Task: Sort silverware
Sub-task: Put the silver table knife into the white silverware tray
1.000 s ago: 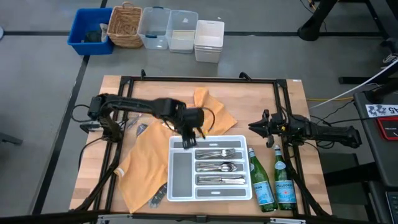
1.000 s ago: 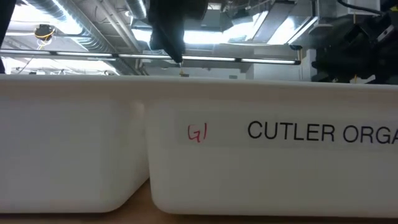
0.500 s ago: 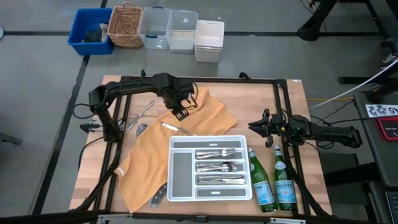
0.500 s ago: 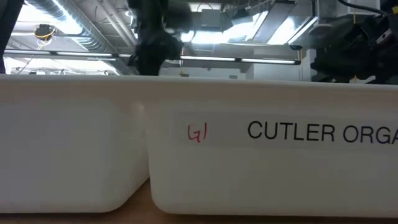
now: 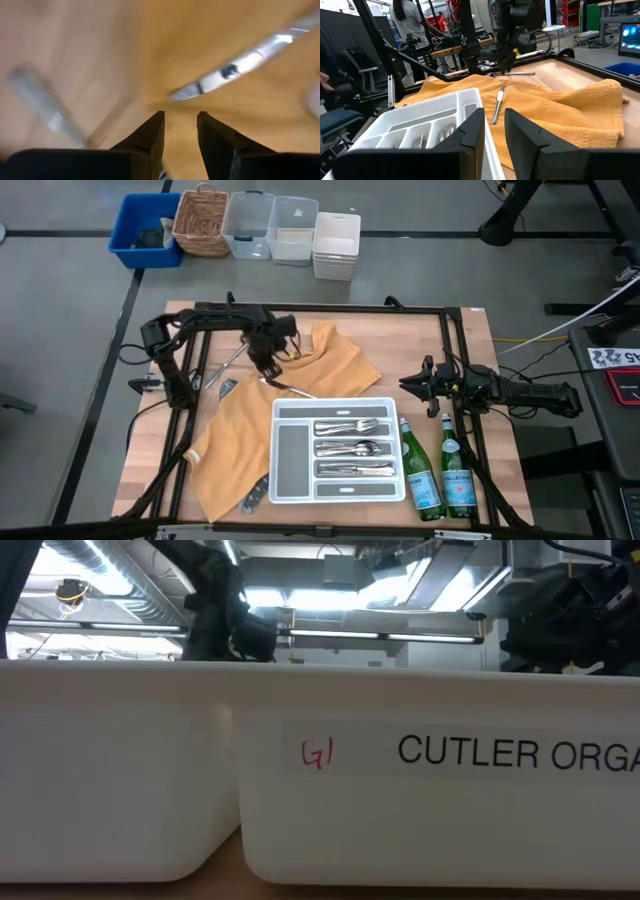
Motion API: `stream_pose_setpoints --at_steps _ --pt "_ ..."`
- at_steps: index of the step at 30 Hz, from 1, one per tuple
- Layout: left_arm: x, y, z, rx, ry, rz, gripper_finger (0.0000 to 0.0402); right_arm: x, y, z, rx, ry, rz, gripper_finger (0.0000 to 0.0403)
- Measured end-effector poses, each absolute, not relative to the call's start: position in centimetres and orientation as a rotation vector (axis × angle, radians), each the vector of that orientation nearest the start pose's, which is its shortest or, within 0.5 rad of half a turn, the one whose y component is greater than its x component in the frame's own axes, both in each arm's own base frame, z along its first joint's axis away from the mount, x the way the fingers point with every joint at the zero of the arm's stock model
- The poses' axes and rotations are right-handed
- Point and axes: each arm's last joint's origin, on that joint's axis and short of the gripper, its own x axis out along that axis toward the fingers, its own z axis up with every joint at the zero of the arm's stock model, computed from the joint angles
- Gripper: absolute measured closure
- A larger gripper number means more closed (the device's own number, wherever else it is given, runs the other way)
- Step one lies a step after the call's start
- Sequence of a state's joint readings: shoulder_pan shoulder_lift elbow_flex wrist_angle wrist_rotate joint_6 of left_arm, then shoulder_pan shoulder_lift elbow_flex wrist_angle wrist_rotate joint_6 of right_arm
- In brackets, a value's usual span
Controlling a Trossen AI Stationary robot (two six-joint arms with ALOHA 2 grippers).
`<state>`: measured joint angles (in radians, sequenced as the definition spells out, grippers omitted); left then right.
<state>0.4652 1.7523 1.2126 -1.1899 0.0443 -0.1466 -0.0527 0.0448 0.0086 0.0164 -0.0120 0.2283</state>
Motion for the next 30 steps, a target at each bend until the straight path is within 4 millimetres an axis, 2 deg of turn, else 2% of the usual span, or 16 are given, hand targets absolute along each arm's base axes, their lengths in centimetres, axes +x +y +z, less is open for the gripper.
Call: stream_pose_setpoints --at_steps 4,10,15,30 --pt "27.2 11.2 18.1 -0.423 1.624 0.219 0.03 10.0 -0.5 16.4 0.23 0.017 -0.039 0.0325" --pt "30.0 8.5 17.1 -0.082 1.432 -0.033 0.03 10.0 -0.5 16.4 0.23 0.018 -0.038 0.0325" --pt "31.5 6.8 16.1 0.138 1.265 -0.158 0.03 10.0 -0.5 16.4 0.23 0.018 -0.038 0.0325" --pt "30.0 6.9 13.5 0.161 1.265 -0.153 0.03 10.0 -0.5 16.4 0.23 0.019 -0.037 0.0325"
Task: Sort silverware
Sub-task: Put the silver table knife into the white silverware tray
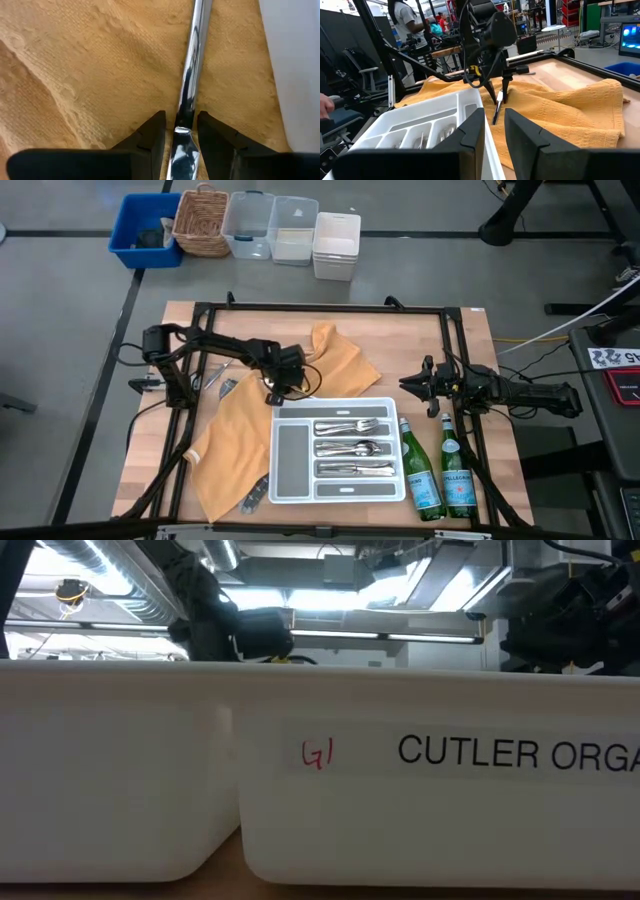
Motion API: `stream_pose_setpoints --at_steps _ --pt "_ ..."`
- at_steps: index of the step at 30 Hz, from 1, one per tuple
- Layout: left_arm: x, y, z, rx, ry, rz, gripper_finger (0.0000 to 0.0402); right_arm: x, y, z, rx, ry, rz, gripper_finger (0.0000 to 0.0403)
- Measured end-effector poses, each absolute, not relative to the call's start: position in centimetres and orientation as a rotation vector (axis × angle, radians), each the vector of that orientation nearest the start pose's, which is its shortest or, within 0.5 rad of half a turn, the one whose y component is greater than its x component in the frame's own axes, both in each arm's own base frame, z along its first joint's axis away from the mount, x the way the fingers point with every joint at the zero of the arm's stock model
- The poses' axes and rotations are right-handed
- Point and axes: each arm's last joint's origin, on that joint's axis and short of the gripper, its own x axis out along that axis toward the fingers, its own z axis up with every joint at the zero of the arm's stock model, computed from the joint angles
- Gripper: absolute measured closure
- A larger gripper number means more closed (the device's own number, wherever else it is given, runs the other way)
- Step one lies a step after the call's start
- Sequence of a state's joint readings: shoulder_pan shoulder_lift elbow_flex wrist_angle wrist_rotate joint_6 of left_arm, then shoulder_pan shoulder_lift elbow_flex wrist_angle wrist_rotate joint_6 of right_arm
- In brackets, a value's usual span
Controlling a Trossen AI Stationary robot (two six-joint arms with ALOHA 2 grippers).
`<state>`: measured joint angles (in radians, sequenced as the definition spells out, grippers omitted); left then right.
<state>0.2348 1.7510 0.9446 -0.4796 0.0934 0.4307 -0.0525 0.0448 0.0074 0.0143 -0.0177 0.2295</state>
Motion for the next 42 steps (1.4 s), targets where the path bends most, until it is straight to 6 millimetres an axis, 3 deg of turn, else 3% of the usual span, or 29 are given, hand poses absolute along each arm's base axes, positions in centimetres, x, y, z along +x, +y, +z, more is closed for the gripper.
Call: stream_pose_setpoints --at_steps 6,14,22,27,42 --pt "29.7 6.8 13.2 0.157 1.268 -0.151 0.0307 10.0 -0.5 16.4 0.23 0.019 -0.037 0.0325" --pt "29.9 6.9 13.2 0.154 1.247 -0.14 0.0385 10.0 -0.5 16.4 0.23 0.019 -0.037 0.0325" --pt "30.3 7.1 13.4 0.041 1.213 -0.044 0.037 10.0 -0.5 16.4 0.23 0.019 -0.038 0.0325" --pt "30.6 7.9 13.8 -0.062 1.198 0.044 0.038 10.0 -0.5 16.4 0.23 0.019 -0.038 0.0325" --pt "32.3 11.4 17.1 -0.437 1.031 0.318 0.0377 10.0 -0.5 16.4 0.23 0.019 -0.037 0.0325"
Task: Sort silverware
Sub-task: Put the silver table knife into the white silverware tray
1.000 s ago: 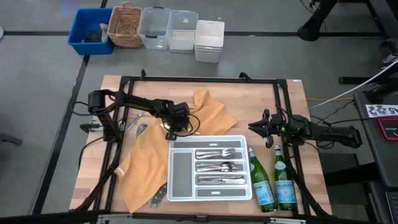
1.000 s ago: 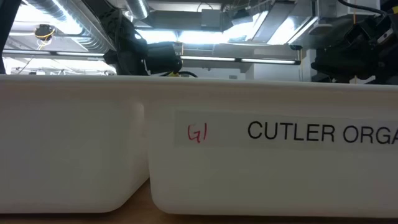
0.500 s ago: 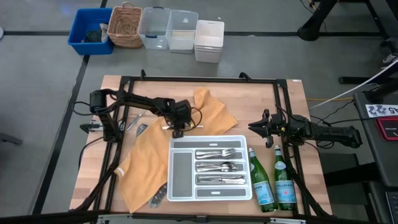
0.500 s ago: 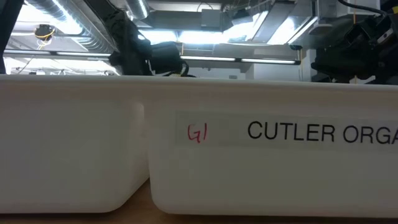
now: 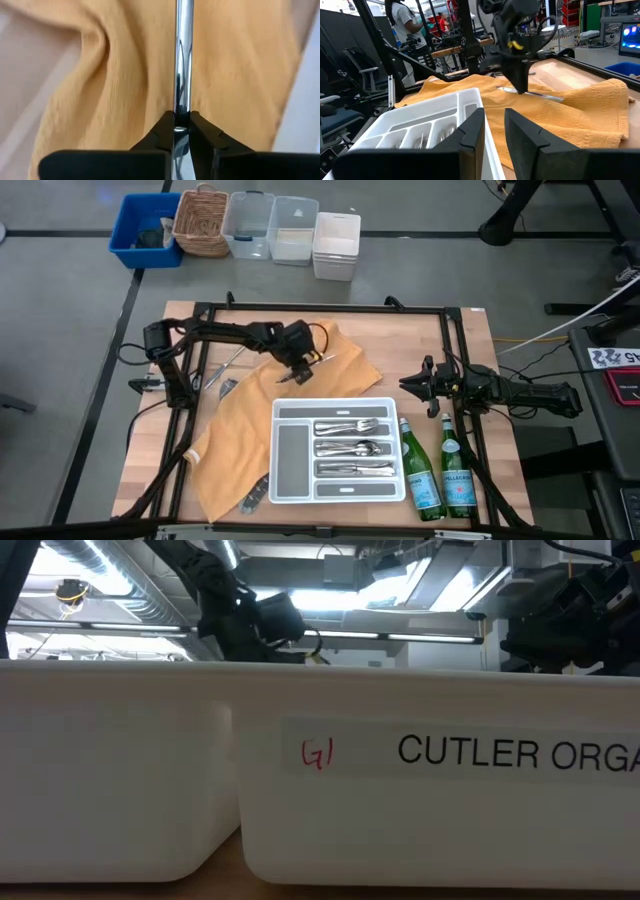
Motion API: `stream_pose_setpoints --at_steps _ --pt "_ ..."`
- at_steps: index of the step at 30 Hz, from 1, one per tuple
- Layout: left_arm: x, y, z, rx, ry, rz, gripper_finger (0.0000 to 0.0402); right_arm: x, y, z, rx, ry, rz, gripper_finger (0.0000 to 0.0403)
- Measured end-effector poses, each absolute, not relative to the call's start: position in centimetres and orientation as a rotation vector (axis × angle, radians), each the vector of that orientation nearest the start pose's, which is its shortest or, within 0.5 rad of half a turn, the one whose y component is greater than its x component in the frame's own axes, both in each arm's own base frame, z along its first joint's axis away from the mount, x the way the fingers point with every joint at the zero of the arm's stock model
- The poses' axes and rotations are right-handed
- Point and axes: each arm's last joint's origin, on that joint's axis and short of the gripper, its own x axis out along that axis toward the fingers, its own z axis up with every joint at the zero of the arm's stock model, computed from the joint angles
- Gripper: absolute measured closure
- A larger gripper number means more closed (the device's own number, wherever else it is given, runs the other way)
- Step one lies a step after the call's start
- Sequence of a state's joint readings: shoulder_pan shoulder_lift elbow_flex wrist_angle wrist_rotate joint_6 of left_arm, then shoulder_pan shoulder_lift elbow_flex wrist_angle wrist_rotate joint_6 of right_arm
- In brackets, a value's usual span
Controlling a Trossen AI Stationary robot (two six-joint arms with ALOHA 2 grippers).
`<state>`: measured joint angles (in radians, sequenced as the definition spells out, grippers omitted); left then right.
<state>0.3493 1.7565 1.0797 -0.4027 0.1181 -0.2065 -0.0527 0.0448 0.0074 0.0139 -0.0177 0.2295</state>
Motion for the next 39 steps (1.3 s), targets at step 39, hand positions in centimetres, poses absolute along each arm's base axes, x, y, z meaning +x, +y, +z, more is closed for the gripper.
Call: stream_pose_setpoints --at_steps 39 --pt "37.6 8.1 24.4 -0.345 0.73 0.086 0.037 10.0 -0.5 17.2 0.209 -0.056 -0.045 0.0325"
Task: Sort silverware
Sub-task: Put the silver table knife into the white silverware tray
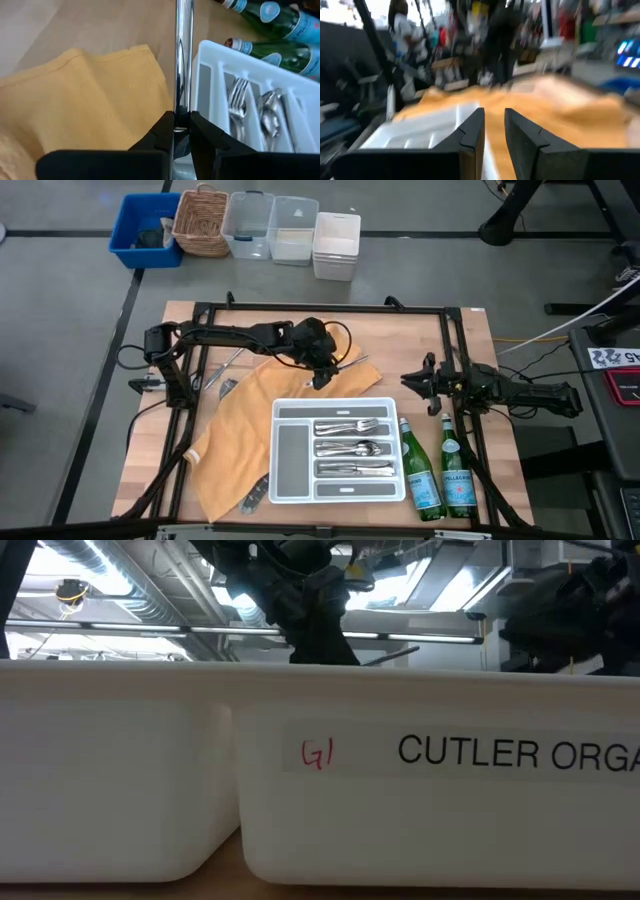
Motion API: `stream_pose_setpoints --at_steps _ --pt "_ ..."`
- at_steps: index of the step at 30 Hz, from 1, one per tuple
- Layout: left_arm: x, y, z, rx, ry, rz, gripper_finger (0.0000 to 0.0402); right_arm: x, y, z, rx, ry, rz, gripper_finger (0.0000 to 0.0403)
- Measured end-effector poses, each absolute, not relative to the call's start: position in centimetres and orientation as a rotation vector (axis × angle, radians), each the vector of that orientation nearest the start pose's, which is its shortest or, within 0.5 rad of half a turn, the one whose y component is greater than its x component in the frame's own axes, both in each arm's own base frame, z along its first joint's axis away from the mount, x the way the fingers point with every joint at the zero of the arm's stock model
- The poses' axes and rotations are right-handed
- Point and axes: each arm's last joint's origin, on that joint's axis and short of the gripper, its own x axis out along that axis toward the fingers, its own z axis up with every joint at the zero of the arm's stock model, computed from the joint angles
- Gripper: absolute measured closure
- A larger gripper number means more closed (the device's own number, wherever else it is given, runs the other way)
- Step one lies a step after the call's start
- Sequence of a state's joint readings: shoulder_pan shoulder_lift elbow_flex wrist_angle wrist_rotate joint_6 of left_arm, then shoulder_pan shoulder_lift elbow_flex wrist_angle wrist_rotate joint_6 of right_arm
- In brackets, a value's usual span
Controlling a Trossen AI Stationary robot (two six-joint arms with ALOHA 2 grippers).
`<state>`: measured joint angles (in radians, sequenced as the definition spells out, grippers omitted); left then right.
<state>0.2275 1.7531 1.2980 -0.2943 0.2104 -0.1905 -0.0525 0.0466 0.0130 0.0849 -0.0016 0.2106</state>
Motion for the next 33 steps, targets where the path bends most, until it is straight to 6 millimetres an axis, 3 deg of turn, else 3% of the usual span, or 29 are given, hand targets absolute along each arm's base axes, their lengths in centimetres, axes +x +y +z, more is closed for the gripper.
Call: stream_pose_setpoints --at_steps 5,11,24,33 --pt "37.8 7.8 24.5 -0.387 0.71 0.096 0.0366 9.7 -0.6 19.0 0.162 -0.236 -0.076 0.0325" --pt "38.7 7.9 25.8 -0.44 0.549 0.097 0.0364 9.1 -0.6 20.7 0.088 -0.423 -0.074 0.0325" --pt "39.9 8.2 28.5 -0.498 0.237 0.084 0.0364 9.0 -0.7 21.0 0.067 -0.452 -0.103 0.0325" --pt "40.1 8.7 29.5 -0.523 0.097 0.221 0.0363 8.8 -1.4 20.9 0.322 -0.493 -0.32 0.0318"
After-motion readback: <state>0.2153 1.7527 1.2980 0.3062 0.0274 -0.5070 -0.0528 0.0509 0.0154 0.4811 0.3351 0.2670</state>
